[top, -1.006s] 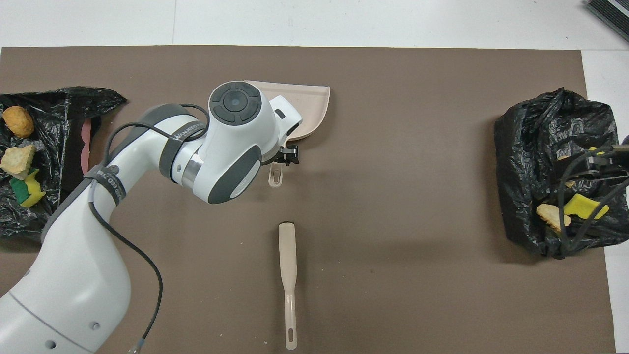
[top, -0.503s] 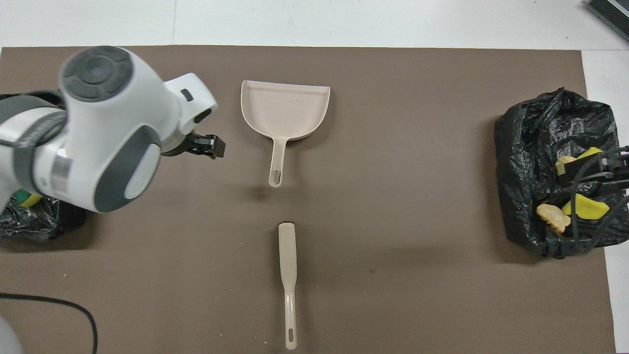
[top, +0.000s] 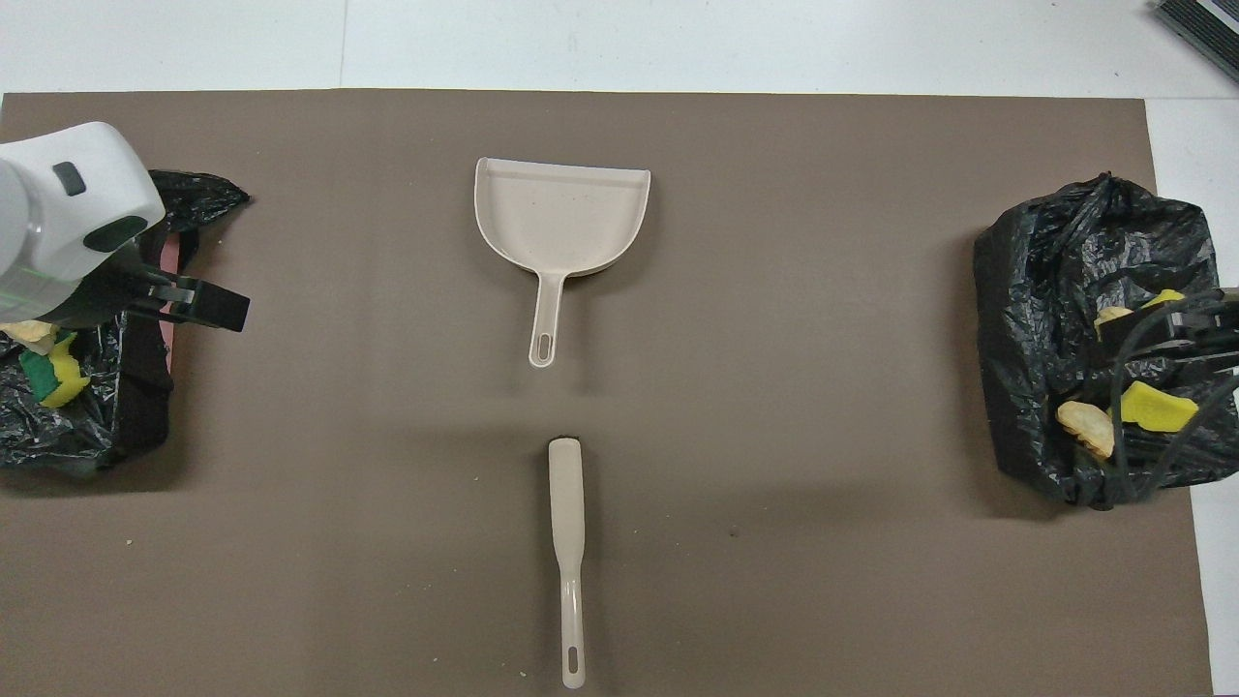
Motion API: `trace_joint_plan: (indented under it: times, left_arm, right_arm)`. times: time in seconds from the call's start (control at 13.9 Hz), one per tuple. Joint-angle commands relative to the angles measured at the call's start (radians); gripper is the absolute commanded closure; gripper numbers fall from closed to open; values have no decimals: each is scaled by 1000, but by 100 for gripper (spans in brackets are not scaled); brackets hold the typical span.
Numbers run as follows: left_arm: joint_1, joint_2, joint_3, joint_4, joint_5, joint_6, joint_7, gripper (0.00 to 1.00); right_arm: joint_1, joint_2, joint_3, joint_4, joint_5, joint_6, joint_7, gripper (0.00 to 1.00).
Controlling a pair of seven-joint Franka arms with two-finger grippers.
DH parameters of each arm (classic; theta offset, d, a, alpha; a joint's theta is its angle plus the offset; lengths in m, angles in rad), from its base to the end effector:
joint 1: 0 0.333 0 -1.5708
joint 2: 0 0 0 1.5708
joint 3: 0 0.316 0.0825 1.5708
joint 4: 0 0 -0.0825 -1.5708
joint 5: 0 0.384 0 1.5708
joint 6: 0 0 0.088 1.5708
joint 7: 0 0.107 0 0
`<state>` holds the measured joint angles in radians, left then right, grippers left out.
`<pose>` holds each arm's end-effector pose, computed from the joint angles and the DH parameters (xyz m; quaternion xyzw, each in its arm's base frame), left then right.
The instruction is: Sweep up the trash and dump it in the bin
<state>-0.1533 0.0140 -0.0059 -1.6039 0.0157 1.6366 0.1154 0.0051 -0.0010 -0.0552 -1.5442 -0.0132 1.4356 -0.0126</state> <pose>0.5575 -0.0879 0.6068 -0.9905 0.1373 -0.0095 0.0076 0.5390 -0.0286 0.6263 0.9983 -0.0193 -0.0540 0.0049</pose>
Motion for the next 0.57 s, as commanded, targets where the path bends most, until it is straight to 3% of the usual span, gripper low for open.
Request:
trace_joint_plan:
  times: [0.0,0.22,0.5]
  left_arm:
    - [-19,3,52,88,-20,-92,40,0]
    - [-8,14,55,152,-23,-147,38,0]
    - [11,-21,47,139,-23,-165,30,0]
  right_arm:
    - [-1,-1,-5,6,9,3,-27,0]
    - [-2,-1,-6,6,9,3,-27,0]
    - [-2,-1,-5,6,1,5,-27,0]
